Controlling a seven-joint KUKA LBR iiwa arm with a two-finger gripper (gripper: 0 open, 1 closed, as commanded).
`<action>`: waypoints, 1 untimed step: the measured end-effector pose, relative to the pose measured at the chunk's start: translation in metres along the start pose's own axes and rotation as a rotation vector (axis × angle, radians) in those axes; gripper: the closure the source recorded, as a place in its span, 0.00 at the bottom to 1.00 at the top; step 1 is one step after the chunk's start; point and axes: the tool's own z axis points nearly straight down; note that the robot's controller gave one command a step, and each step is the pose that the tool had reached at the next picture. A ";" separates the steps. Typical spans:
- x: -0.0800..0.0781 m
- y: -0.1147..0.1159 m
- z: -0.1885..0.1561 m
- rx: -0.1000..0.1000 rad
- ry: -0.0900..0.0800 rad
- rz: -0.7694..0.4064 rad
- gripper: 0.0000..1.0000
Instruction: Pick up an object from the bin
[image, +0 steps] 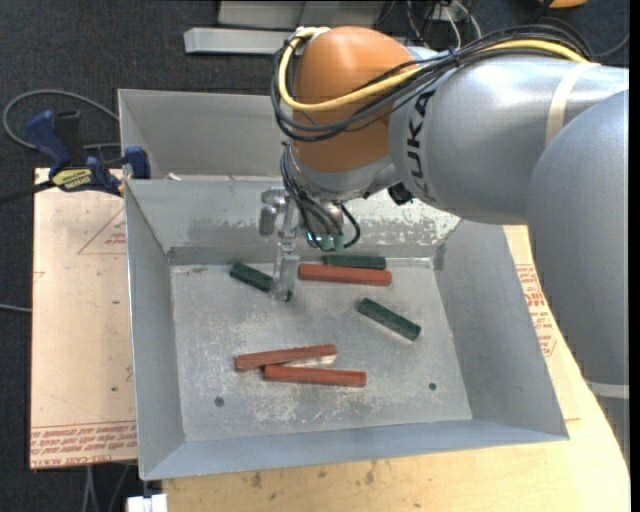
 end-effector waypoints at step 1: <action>-0.008 -0.031 0.145 0.000 -0.003 0.395 0.00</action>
Offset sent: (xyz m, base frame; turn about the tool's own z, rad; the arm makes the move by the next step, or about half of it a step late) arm 0.0079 -0.0309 -0.1426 0.3969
